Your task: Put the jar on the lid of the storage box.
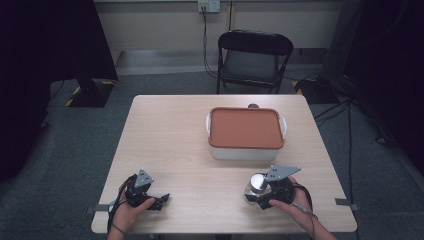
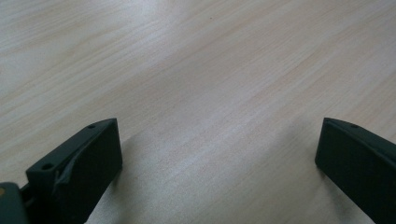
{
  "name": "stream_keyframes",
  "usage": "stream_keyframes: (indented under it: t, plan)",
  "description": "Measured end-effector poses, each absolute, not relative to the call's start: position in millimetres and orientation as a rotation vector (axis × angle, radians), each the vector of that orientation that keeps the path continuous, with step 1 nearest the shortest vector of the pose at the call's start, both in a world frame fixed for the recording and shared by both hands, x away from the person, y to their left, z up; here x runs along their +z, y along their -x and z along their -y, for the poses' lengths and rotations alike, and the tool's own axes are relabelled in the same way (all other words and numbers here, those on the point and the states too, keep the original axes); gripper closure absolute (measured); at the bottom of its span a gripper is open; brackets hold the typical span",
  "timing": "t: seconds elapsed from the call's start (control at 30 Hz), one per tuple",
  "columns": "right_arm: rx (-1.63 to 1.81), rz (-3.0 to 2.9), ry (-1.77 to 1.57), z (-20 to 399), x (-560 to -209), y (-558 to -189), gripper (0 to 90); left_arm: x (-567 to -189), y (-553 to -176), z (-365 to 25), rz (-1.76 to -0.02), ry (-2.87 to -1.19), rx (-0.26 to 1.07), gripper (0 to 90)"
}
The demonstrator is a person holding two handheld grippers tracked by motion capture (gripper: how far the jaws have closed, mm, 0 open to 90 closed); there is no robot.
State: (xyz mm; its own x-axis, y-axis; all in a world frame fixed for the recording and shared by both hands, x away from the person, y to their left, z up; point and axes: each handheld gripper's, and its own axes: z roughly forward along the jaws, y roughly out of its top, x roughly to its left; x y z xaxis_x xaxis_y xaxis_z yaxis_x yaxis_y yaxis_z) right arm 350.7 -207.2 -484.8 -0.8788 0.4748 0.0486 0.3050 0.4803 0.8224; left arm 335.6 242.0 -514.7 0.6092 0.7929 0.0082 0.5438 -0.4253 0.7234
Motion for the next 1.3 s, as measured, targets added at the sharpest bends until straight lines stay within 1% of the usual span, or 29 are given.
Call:
stream_keyframes:
  t: [0.03, 0.1, 0.37, 0.4, 1.0, 1.3]
  plan:
    - [1.359, -2.527, -0.678, 207, -485, -351, 18.5, -515, -336, -242, -1.048, -2.137, 0.459, 0.3]
    - [1.362, -2.516, -0.684, 206, -484, -350, 23.3, -515, -336, -242, -1.048, -2.136, 0.459, 0.2]
    - [1.388, -2.472, -0.676, 203, -482, -348, 30.9, -515, -336, -242, -1.048, -2.136, 0.459, 0.2]
    - [1.394, -2.467, -0.673, 203, -481, -348, 33.1, -515, -336, -242, -1.048, -2.137, 0.459, 0.2]
    - [1.392, -2.437, -0.728, 201, -479, -346, 35.0, -515, -336, -242, -1.048, -2.136, 0.459, 0.2]
    - [1.387, -2.45, -0.757, 205, -472, -348, 35.4, -515, -336, -242, -1.048, -2.136, 0.459, 0.2]
